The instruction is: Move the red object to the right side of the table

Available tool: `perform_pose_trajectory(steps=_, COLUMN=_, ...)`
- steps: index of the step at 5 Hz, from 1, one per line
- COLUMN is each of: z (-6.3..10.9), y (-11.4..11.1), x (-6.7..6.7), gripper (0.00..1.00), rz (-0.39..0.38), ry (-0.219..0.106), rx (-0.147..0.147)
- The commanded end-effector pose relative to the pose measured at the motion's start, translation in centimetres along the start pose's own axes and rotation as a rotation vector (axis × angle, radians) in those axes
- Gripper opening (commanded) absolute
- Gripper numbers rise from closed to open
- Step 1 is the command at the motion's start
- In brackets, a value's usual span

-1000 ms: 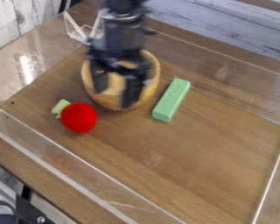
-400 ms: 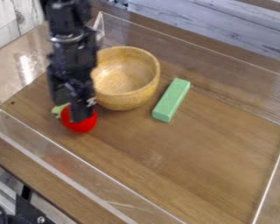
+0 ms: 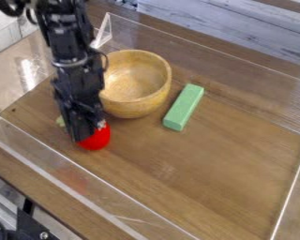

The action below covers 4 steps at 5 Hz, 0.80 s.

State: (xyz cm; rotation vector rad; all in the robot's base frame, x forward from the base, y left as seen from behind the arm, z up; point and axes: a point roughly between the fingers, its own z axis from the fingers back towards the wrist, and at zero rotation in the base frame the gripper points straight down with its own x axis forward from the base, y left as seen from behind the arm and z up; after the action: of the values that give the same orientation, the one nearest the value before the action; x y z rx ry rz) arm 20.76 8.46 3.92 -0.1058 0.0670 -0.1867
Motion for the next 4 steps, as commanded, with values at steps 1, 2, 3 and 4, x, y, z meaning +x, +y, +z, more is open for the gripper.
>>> perform_pose_trajectory(steps=1, z=0.1, y=0.4, x=1.0, gripper=1.0, rz=0.051, ry=-0.029, rx=-0.031)
perform_pose_trajectory(steps=2, z=-0.1, y=0.9, x=1.5, gripper=1.0, rz=0.093, ry=-0.031, rx=-0.062)
perform_pose_trajectory(steps=3, z=1.0, y=1.7, x=1.6, gripper=0.0, rz=0.149, ry=-0.03, rx=-0.08)
perform_pose_trajectory(steps=4, z=2.1, y=2.6, x=1.7, gripper=0.0, rz=0.188, ry=-0.028, rx=-0.089)
